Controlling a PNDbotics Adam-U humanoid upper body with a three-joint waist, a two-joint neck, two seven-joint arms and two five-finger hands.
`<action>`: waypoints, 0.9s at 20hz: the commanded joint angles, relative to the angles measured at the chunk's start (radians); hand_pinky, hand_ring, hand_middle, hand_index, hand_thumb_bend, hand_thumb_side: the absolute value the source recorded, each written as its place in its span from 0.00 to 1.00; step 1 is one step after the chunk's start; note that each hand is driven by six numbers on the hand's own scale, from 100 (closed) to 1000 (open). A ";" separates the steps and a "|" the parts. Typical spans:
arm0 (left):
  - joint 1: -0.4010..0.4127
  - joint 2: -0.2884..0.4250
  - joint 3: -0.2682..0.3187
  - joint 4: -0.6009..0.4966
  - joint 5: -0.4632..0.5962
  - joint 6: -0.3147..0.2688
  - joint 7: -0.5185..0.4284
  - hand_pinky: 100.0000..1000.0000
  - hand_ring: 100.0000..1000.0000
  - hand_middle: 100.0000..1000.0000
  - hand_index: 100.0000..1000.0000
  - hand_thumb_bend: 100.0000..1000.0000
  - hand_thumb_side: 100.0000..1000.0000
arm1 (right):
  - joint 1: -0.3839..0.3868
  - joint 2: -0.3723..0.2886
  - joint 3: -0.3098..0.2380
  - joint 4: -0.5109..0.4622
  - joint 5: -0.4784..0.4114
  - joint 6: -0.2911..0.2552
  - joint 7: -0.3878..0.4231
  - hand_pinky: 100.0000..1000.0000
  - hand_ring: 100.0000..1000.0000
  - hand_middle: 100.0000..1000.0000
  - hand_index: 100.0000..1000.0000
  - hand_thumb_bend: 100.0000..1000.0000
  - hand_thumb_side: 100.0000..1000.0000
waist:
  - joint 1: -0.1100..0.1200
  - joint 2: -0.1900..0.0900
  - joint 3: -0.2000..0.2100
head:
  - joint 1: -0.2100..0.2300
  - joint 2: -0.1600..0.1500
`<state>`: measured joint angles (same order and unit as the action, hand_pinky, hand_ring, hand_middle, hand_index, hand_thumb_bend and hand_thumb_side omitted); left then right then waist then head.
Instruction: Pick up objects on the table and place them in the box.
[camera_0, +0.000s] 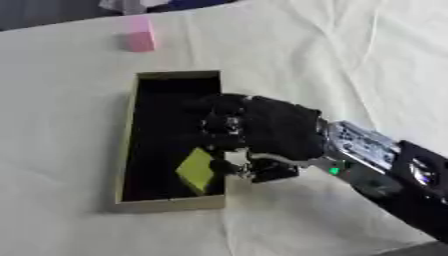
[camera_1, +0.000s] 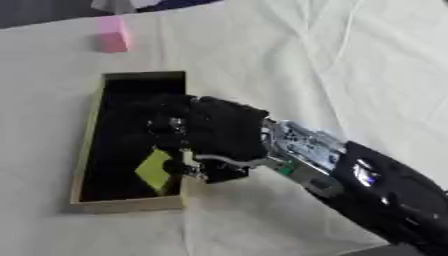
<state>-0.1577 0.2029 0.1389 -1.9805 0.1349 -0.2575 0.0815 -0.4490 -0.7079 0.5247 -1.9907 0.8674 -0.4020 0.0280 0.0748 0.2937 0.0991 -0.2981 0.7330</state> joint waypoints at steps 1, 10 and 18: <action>-0.002 0.016 -0.001 -0.020 -0.004 -0.002 -0.006 0.54 0.45 0.56 0.79 0.02 0.77 | -0.027 -0.007 -0.031 -0.009 -0.049 -0.006 -0.002 0.87 1.00 0.69 0.98 0.00 0.00 | -0.001 -0.015 0.000 | -0.004 -0.011; -0.004 0.017 -0.005 -0.020 -0.004 -0.001 -0.010 0.54 0.45 0.56 0.79 0.02 0.77 | -0.111 -0.033 -0.110 -0.009 -0.188 0.028 -0.049 0.87 1.00 0.63 0.97 0.00 0.00 | -0.005 -0.012 0.004 | -0.004 -0.013; -0.014 0.021 -0.015 -0.020 0.000 0.001 -0.021 0.54 0.44 0.56 0.79 0.02 0.78 | -0.201 -0.152 -0.166 -0.009 -0.308 0.106 0.023 0.87 1.00 0.65 0.98 0.00 0.00 | -0.020 -0.003 0.028 | -0.029 -0.023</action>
<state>-0.1607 0.2030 0.1253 -1.9805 0.1328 -0.2556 0.0659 -0.6335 -0.8167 0.3808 -1.9897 0.5827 -0.3100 0.0411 0.0558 0.3065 0.1268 -0.3208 0.7219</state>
